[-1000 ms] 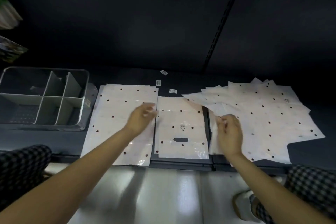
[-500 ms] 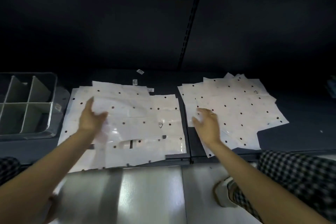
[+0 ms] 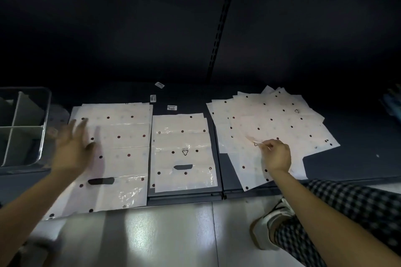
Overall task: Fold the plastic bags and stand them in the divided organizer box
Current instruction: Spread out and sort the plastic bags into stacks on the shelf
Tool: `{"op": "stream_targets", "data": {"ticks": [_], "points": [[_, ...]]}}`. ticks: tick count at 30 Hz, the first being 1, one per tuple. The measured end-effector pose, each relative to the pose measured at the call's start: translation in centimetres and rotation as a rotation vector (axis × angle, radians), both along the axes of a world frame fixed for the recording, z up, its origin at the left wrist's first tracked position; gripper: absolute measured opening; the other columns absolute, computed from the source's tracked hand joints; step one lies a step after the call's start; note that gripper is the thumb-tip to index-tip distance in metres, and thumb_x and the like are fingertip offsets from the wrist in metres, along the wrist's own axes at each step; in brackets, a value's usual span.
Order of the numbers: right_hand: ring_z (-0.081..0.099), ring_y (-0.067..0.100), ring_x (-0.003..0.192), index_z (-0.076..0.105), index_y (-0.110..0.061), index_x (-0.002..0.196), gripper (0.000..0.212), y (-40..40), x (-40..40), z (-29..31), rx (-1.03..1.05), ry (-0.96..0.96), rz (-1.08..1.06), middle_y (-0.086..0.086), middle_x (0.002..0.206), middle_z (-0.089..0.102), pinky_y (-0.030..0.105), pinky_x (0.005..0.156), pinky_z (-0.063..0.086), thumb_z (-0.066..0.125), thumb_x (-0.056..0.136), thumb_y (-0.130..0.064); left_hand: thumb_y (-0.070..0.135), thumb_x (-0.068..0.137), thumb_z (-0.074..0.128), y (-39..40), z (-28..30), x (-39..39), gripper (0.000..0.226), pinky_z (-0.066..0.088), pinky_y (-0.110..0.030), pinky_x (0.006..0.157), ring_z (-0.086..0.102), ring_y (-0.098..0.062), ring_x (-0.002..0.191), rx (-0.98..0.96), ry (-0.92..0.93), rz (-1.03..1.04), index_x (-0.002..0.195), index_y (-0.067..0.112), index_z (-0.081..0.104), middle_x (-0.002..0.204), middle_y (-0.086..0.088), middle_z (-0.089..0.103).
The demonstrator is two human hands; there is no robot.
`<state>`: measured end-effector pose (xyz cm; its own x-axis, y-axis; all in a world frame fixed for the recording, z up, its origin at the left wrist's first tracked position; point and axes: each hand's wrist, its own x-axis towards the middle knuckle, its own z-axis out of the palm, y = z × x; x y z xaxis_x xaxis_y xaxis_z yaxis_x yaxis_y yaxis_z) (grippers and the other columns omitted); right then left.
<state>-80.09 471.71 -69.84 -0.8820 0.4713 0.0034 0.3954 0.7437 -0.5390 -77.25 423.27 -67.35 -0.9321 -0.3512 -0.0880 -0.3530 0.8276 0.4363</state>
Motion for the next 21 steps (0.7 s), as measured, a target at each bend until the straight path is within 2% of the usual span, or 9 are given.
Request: {"op": "stream_targets", "data": {"ticks": [5,7,10,12,14,16,17,19,21], "points": [[0.046,0.024,0.099,0.064,-0.007,0.085,0.016,-2.1,0.0,1.1,-0.189,0.086,0.011,0.006,0.086,0.06,0.029,0.067,0.034,0.064,0.088,-0.023,0.017,0.09,0.06,5.4,0.1,1.6,0.055,0.023,-0.048,0.113,0.022,-0.032,0.141,0.045,-0.054,-0.306,0.142,0.016,0.04,0.153,-0.008,0.029],[0.049,0.023,0.086,0.059,-0.01,0.084,0.015,-3.9,0.0,1.9,-0.287,0.143,0.057,0.003,0.081,0.056,0.029,0.065,0.037,0.061,0.09,-0.024,0.017,0.091,0.06,7.7,0.4,2.0,0.054,0.024,-0.041,0.114,0.026,-0.027,0.14,0.142,-0.037,-0.401,0.141,0.017,0.041,0.151,-0.005,0.033],[0.048,0.013,0.07,0.058,-0.012,0.084,0.011,-7.4,-0.2,3.1,-0.357,0.183,0.22,0.0,0.081,0.056,0.026,0.061,0.038,0.061,0.09,-0.021,0.02,0.091,0.06,11.5,1.5,2.6,0.049,0.026,-0.022,0.108,0.038,-0.013,0.131,0.38,-0.033,-0.515,0.138,0.019,0.045,0.142,0.003,0.043],[0.047,0.001,0.068,0.06,-0.016,0.085,0.007,-9.4,0.0,3.7,-0.345,0.135,0.35,-0.01,0.078,0.055,0.02,0.062,0.038,0.063,0.089,-0.019,0.025,0.092,0.059,13.8,2.3,2.9,0.045,0.028,-0.018,0.103,0.041,-0.006,0.124,0.551,-0.083,-0.505,0.135,0.025,0.047,0.136,0.009,0.045],[0.046,-0.005,0.063,0.06,-0.021,0.079,0.01,-10.8,0.7,3.7,-0.347,0.051,0.426,-0.02,0.069,0.052,0.017,0.06,0.036,0.065,0.087,-0.018,0.027,0.092,0.058,15.6,2.7,3.3,0.041,0.033,-0.023,0.103,0.046,-0.009,0.123,0.774,-0.171,-0.416,0.132,0.028,0.047,0.133,0.007,0.048],[0.047,-0.007,0.061,0.061,-0.022,0.076,0.011,-12.0,1.8,3.2,-0.382,-0.038,0.491,-0.02,0.064,0.053,0.015,0.061,0.036,0.067,0.085,-0.02,0.029,0.093,0.056,16.9,2.8,3.8,0.036,0.038,-0.027,0.101,0.051,-0.011,0.118,0.997,-0.256,-0.281,0.127,0.033,0.047,0.127,0.005,0.052],[0.049,-0.006,0.064,0.063,-0.02,0.077,0.009,-12.6,2.5,2.9,-0.408,-0.073,0.533,-0.019,0.069,0.056,0.016,0.065,0.038,0.068,0.085,-0.022,0.03,0.093,0.055,17.3,2.7,4.1,0.034,0.039,-0.028,0.1,0.053,-0.01,0.116,1.082,-0.29,-0.222,0.125,0.035,0.047,0.123,0.006,0.055],[0.052,0.002,0.086,0.066,-0.017,0.086,0.012,-13.5,3.6,2.2,-0.373,-0.079,0.604,-0.01,0.096,0.061,0.021,0.079,0.04,0.068,0.084,-0.029,0.032,0.094,0.053,17.9,2.2,4.8,0.034,0.04,-0.031,0.102,0.054,-0.011,0.115,1.185,-0.345,-0.146,0.127,0.036,0.045,0.12,0.005,0.057],[0.042,0.012,0.116,0.064,-0.017,0.105,0.029,-13.0,4.0,1.4,-0.178,-0.046,0.631,-0.005,0.128,0.051,0.023,0.095,0.036,0.067,0.083,-0.037,0.033,0.095,0.051,18.0,1.5,5.3,0.037,0.039,-0.033,0.105,0.05,-0.014,0.121,1.162,-0.382,-0.144,0.131,0.033,0.043,0.127,0.002,0.053]]}}
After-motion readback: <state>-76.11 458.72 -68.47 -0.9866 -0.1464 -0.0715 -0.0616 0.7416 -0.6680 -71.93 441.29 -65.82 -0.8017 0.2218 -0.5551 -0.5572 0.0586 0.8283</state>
